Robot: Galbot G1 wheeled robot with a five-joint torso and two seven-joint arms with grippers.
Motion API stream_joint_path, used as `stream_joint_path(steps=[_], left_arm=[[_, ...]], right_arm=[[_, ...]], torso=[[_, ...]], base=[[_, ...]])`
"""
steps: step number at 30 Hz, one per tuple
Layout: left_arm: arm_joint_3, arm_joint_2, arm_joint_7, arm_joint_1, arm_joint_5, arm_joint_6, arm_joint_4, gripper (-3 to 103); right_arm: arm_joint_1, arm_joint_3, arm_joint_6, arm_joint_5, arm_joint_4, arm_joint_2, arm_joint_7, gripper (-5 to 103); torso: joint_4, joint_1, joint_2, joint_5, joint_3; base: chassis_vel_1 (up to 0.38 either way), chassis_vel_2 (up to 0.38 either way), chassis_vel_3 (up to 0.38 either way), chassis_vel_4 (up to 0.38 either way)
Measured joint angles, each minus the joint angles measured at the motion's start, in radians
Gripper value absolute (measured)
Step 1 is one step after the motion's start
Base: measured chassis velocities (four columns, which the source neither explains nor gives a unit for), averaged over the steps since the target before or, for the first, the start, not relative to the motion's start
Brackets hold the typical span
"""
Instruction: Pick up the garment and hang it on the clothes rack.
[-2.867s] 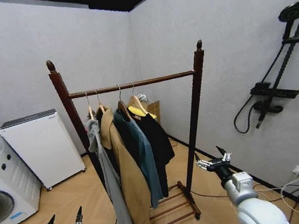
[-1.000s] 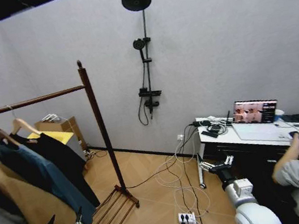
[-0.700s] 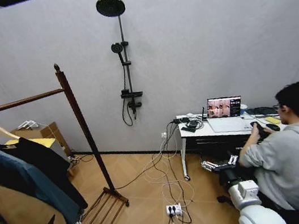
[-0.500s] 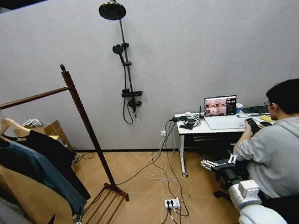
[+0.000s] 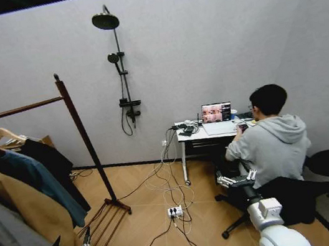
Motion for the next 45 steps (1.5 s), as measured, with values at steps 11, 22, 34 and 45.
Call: stream_joint_path(steps=[11, 22, 34, 45], left_arm=[[0.0, 0.0, 0.0, 0.0, 0.0, 0.0, 0.0, 100], [0.0, 0.0, 0.0, 0.0, 0.0, 0.0, 0.0, 100], [0.0, 0.0, 0.0, 0.0, 0.0, 0.0, 0.0, 100], [0.0, 0.0, 0.0, 0.0, 0.0, 0.0, 0.0, 100]], right_arm=[[-0.006, 0.009, 0.012, 0.004, 0.003, -0.001, 0.0, 100], [-0.002, 0.025, 0.019, 0.022, -0.01, -0.013, -0.001, 100], [-0.007, 0.027, 0.044, 0.029, -0.032, -0.017, -0.004, 100], [-0.002, 0.022, 0.06, 0.036, -0.055, -0.02, -0.007, 100]], torso=[[0.0001, -0.001, 0.0, 0.0001, 0.0], [0.0002, -0.001, 0.0, -0.0005, 0.0], [0.0002, -0.001, 0.0, 0.0, 0.0], [0.0002, -0.001, 0.0, -0.0002, 0.0]], base=[[-0.019, -0.202, -0.208, -0.03], [0.009, -0.26, -0.269, 0.003], [0.074, -0.23, -0.213, 0.077], [0.173, -0.175, -0.167, 0.168]])
